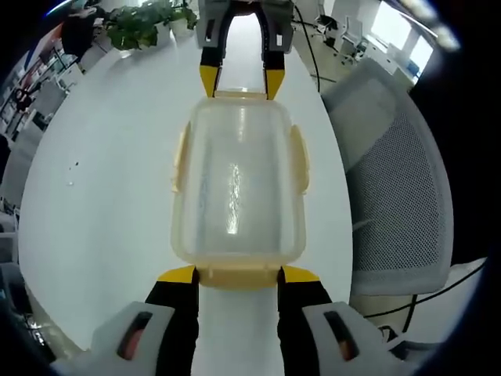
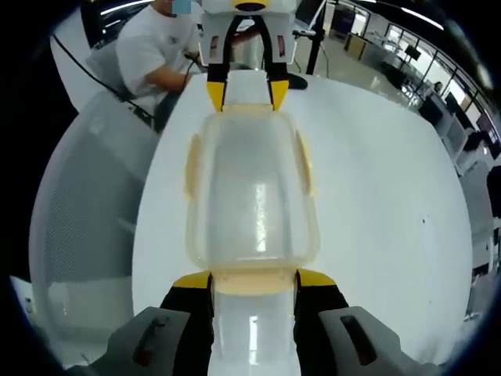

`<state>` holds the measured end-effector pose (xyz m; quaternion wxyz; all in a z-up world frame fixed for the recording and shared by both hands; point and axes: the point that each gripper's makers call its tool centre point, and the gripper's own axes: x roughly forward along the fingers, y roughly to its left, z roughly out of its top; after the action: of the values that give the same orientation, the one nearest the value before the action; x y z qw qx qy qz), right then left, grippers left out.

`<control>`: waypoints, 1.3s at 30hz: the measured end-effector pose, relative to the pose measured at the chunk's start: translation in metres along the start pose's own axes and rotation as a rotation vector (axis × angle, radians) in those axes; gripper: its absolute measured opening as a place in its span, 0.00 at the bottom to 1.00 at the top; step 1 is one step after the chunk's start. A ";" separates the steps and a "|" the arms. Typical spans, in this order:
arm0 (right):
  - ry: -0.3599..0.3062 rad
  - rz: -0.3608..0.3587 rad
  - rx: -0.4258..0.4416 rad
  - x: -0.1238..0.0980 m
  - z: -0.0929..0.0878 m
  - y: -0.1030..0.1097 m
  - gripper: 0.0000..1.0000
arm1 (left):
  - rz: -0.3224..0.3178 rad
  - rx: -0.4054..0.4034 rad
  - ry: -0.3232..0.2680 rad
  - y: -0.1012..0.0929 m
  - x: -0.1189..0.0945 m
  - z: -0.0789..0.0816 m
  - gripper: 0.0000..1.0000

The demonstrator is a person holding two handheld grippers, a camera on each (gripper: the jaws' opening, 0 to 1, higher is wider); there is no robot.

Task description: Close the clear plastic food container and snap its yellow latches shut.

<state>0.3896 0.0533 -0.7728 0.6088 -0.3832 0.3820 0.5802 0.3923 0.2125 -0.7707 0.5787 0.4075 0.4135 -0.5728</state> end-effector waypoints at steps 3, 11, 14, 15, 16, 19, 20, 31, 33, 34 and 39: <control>-0.002 -0.001 -0.001 0.000 -0.001 -0.002 0.38 | 0.001 0.002 0.002 0.002 0.001 0.001 0.38; 0.003 0.005 -0.001 -0.002 -0.009 -0.004 0.38 | -0.002 -0.003 -0.006 0.002 0.005 0.008 0.38; 0.005 0.005 0.001 -0.003 -0.013 -0.003 0.38 | -0.003 -0.003 -0.006 0.003 0.008 0.012 0.38; 0.005 0.005 0.001 -0.003 -0.014 -0.003 0.38 | -0.005 -0.003 -0.005 0.003 0.009 0.012 0.38; 0.007 0.008 0.004 -0.003 -0.016 -0.003 0.38 | -0.006 -0.003 -0.005 0.003 0.009 0.013 0.38; 0.008 0.008 0.006 -0.004 -0.020 -0.004 0.38 | -0.009 -0.004 -0.005 0.003 0.012 0.017 0.38; 0.008 0.009 0.008 -0.004 -0.021 -0.003 0.38 | -0.010 -0.003 -0.006 0.003 0.012 0.018 0.38; 0.013 0.010 0.015 -0.006 -0.035 -0.003 0.38 | -0.021 0.001 -0.004 0.003 0.019 0.030 0.38; 0.014 0.011 0.016 -0.006 -0.037 -0.003 0.38 | -0.024 0.000 -0.005 0.003 0.020 0.032 0.38; 0.014 0.011 0.017 -0.007 -0.038 -0.003 0.38 | -0.023 0.002 -0.006 0.003 0.020 0.033 0.38; 0.015 0.010 0.017 -0.008 -0.043 -0.005 0.38 | -0.023 0.000 -0.009 0.004 0.023 0.037 0.38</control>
<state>0.3932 0.0105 -0.7832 0.6062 -0.3805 0.3932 0.5771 0.3965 0.1699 -0.7804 0.5736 0.4002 0.4157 -0.5814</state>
